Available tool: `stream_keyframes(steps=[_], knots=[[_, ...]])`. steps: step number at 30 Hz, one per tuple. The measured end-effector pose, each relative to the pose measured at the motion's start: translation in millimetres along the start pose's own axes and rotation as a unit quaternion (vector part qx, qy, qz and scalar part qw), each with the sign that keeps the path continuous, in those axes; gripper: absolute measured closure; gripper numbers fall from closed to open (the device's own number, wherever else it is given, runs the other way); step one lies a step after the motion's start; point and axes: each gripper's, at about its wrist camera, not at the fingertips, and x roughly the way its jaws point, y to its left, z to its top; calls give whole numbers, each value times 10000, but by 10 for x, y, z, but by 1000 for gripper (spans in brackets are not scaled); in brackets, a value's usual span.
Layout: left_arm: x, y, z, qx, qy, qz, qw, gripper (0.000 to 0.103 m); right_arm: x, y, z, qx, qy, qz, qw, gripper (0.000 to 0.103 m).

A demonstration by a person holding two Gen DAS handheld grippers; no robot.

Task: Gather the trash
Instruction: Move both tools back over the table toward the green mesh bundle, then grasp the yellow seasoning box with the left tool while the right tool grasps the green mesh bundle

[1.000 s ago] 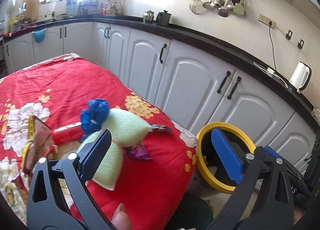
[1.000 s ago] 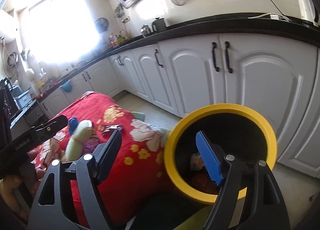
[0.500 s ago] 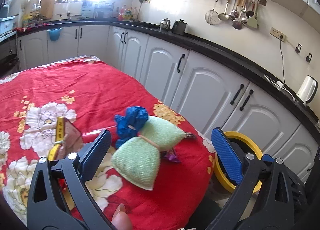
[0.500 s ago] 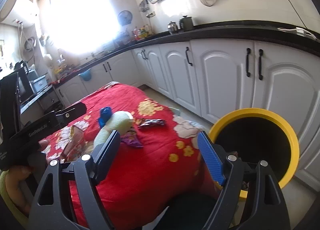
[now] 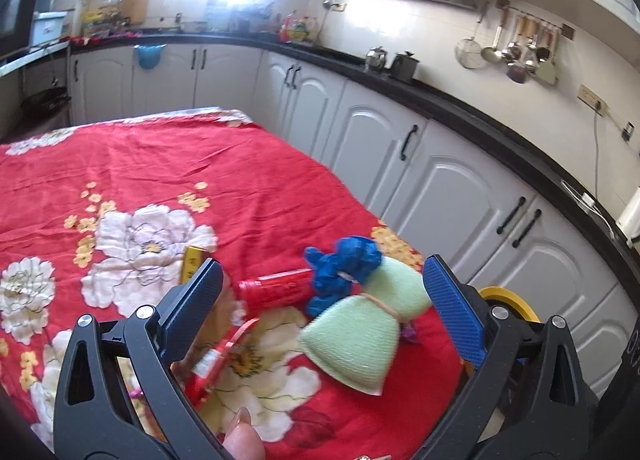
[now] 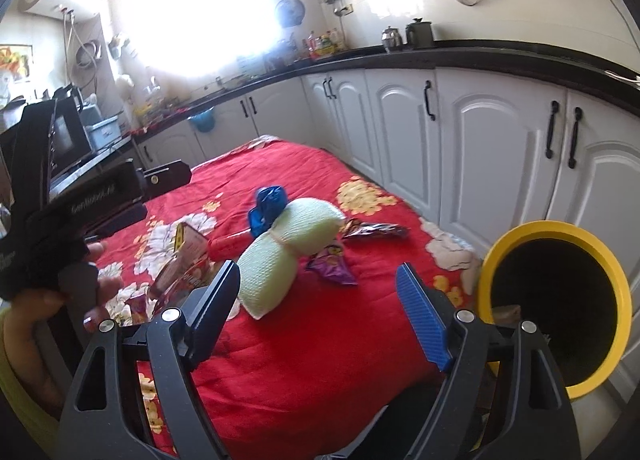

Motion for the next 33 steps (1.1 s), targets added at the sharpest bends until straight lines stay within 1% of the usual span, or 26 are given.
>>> stream_keyframes(steps=[8,13,15,20,23,27,29,30,31,32,33], knots=[[77,403,112,-351,89,280,9990,11,318,199,-13,-137,287,143,9994,25],[166,694,150,-609,297,437,9967,11,520,266,-49,-147,480,165,9986,25],[215,782,144,-659,397,446,9960,11,581,277,-59,-117,552,175,9983,25],[353,872,93,-657,690,453,9944,11,741,283,-86,-13,727,198,9972,25],[453,883,26,-636,912,384,9931,17,835,278,-97,87,822,241,9963,25],[580,903,-68,-632,1188,337,9903,28,951,237,-111,259,919,292,9950,25],[630,922,-112,-631,1303,310,9890,30,1005,214,-107,372,968,341,9940,26],[649,930,-126,-643,1351,305,9883,36,1028,204,-105,413,986,371,9936,29],[670,948,-145,-672,1415,295,9872,39,1042,195,-106,452,1009,419,9930,31],[689,967,-163,-705,1465,288,9863,40,1059,186,-110,496,1046,485,9921,34],[701,979,-172,-721,1493,285,9858,42,1070,188,-115,516,1064,525,9916,40]])
